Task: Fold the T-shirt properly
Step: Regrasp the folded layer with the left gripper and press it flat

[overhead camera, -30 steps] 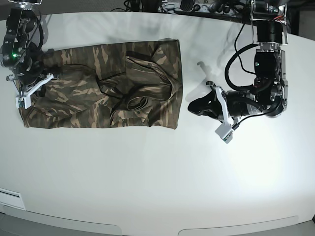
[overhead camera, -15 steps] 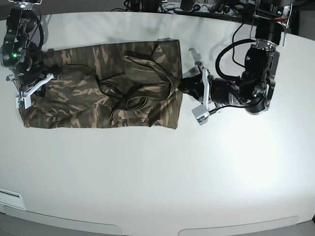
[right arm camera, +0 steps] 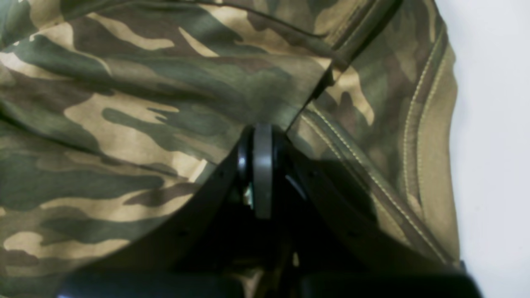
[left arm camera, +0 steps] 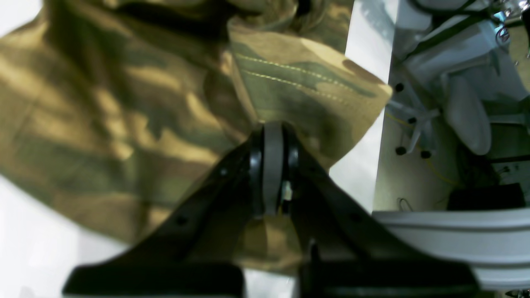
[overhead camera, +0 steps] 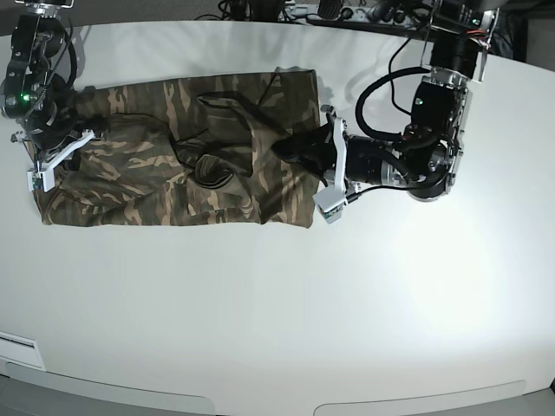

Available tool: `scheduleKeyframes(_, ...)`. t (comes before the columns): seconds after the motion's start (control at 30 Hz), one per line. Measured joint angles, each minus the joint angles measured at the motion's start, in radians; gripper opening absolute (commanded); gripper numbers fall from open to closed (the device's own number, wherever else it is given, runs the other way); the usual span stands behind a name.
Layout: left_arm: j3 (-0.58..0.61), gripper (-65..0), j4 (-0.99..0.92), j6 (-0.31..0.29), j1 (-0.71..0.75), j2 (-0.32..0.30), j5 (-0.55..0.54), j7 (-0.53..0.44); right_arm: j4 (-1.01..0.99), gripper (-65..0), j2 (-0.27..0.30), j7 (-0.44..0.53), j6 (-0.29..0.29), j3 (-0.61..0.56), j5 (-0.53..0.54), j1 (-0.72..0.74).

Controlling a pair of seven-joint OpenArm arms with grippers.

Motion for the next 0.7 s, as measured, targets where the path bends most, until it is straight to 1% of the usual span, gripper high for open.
scheduleKeyframes(0.13,0.009,-65.0,0.0,-0.002,0.005,0.064,0.001,0.001,0.0,-65.0,0.0,0.0,0.0,0.0,0.0,0.0)
scheduleKeyframes(0.27,0.055,-65.0,0.0,-0.002,0.004,0.103,0.0,0.0,0.0,-65.0,0.0,0.0,0.0,0.0,0.0,0.0)
scheduleKeyframes(0.53,0.188,-65.0,0.0,-0.002,0.005,0.144,0.017,0.009,0.0,-65.0,0.0,0.0,0.0,0.0,0.0,0.0)
scheduleKeyframes(0.63,0.189,-65.0,0.0,-0.002,-0.002,0.143,0.026,0.011,0.0,-65.0,0.0,0.0,0.0,0.0,0.0,0.0)
scheduleKeyframes(0.7,0.161,-65.0,0.0,-0.002,-0.019,0.143,0.052,0.012,0.0,-65.0,0.0,0.0,0.0,0.0,0.0,0.0)
